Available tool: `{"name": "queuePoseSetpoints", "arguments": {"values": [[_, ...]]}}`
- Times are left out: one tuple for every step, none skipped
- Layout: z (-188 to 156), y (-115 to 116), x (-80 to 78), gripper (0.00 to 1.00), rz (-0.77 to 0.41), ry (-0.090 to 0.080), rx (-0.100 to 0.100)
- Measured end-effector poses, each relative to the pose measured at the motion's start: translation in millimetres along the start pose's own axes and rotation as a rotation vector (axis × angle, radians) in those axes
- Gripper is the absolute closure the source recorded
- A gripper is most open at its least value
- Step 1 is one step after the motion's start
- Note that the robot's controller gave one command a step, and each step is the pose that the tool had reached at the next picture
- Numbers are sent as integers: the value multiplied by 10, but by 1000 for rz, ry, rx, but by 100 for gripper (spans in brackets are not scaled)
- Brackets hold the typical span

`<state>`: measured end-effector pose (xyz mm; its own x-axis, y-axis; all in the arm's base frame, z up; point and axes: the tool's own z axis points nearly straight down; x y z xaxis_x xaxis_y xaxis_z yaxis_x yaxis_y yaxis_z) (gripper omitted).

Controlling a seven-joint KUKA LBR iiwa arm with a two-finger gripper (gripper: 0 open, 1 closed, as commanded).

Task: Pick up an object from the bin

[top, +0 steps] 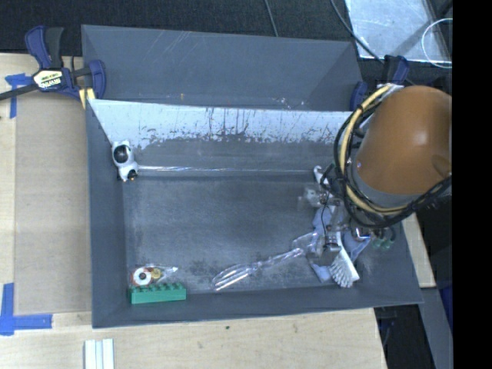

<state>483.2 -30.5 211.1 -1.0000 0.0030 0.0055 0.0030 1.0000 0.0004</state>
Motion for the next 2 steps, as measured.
{"name": "queuePoseSetpoints", "arguments": {"values": [[-37, 1, -18, 0, -2, -8, 1], [1430, 10, -100, 0, 22, -6, 0]]}}
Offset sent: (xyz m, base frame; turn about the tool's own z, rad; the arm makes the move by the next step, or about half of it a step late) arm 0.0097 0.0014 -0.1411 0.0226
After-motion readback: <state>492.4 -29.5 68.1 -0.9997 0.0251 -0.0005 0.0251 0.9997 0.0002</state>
